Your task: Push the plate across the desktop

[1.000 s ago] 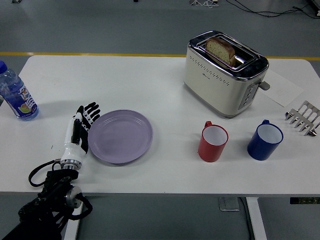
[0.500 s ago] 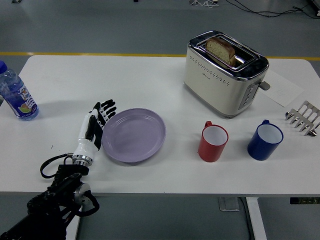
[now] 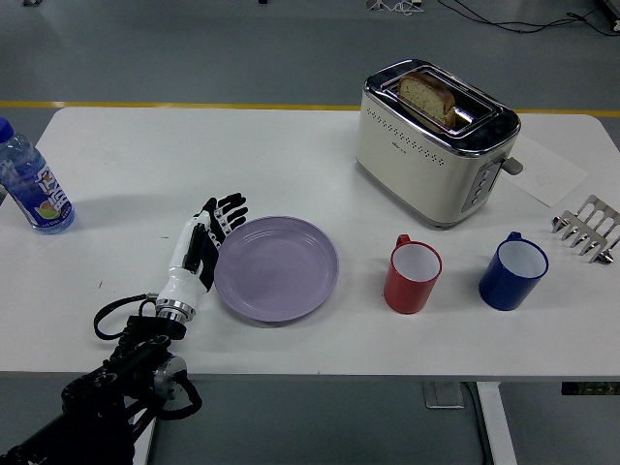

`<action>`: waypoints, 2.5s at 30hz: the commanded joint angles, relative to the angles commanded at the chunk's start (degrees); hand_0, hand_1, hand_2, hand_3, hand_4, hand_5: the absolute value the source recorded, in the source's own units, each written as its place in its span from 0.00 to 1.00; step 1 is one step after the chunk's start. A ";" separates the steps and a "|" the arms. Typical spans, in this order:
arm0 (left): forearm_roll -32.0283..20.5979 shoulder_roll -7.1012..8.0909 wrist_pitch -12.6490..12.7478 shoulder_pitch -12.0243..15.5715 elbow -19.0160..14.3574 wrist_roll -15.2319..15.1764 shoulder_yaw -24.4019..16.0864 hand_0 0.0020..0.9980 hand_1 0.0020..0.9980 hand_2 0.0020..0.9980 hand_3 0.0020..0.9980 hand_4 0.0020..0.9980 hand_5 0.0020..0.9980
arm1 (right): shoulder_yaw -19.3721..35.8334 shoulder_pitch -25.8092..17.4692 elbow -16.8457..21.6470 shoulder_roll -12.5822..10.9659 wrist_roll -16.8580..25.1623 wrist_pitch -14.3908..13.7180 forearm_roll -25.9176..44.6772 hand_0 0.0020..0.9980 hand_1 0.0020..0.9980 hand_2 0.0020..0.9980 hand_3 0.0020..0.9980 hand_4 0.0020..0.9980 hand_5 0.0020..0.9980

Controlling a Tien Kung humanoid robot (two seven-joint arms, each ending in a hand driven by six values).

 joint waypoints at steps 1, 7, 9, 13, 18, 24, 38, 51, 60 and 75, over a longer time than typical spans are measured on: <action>0.00 0.00 -0.01 -0.01 -0.03 0.00 0.07 0.80 0.81 0.80 0.71 0.44 1.00 | 0.00 0.00 0.00 0.00 0.00 0.00 0.01 0.61 0.52 0.58 0.58 0.36 0.26; -0.21 0.00 0.01 -0.23 -1.10 0.00 1.60 0.80 0.81 0.80 0.71 0.43 1.00 | 0.06 -0.04 0.00 0.01 0.01 0.00 -0.11 0.61 0.52 0.58 0.58 0.37 0.26; -0.02 0.00 0.17 -0.16 -1.58 0.00 1.24 0.80 0.81 0.80 0.71 0.43 1.00 | 0.01 -0.08 0.00 0.03 0.03 -0.03 0.01 0.61 0.52 0.58 0.58 0.37 0.26; 0.53 0.00 0.68 0.14 -2.64 0.00 -0.22 0.79 0.80 0.80 0.71 0.43 1.00 | -0.03 -0.14 0.00 0.06 0.05 -0.11 0.26 0.61 0.52 0.58 0.58 0.37 0.26; 3.55 0.00 2.09 0.88 -4.76 0.00 -5.19 0.73 0.74 0.75 0.68 0.43 1.00 | 0.08 -0.11 0.00 0.09 0.00 -0.15 0.33 0.61 0.52 0.58 0.58 0.37 0.26; 7.97 0.00 2.04 2.72 -7.25 2.79 -13.75 0.69 0.69 0.70 0.65 0.43 1.00 | 0.17 -0.09 0.00 0.00 -0.05 -0.17 0.40 0.61 0.52 0.58 0.58 0.37 0.27; 10.20 7.94 -1.44 10.07 -18.32 12.07 -32.14 0.66 0.64 0.63 0.61 0.43 1.00 | 0.72 -0.50 0.00 -0.60 0.24 -0.41 0.15 0.61 0.52 0.57 0.58 0.37 0.27; 7.93 16.31 -4.45 17.50 -20.63 17.00 -44.61 0.66 0.63 0.62 0.61 0.45 1.00 | 0.08 -0.86 0.00 -0.75 0.58 -0.73 1.76 0.61 0.52 0.57 0.58 0.37 0.27; 0.17 17.60 -10.07 19.78 -19.42 25.91 -53.13 0.67 0.65 0.64 0.62 0.46 1.00 | 0.21 -0.80 0.00 -0.68 0.46 -0.70 1.67 0.61 0.52 0.57 0.58 0.37 0.27; -17.18 17.74 -19.11 20.14 -18.44 42.68 -57.49 0.66 0.67 0.66 0.64 0.49 1.00 | 0.35 -0.62 0.00 -0.79 0.52 -0.78 1.48 0.61 0.51 0.57 0.58 0.37 0.26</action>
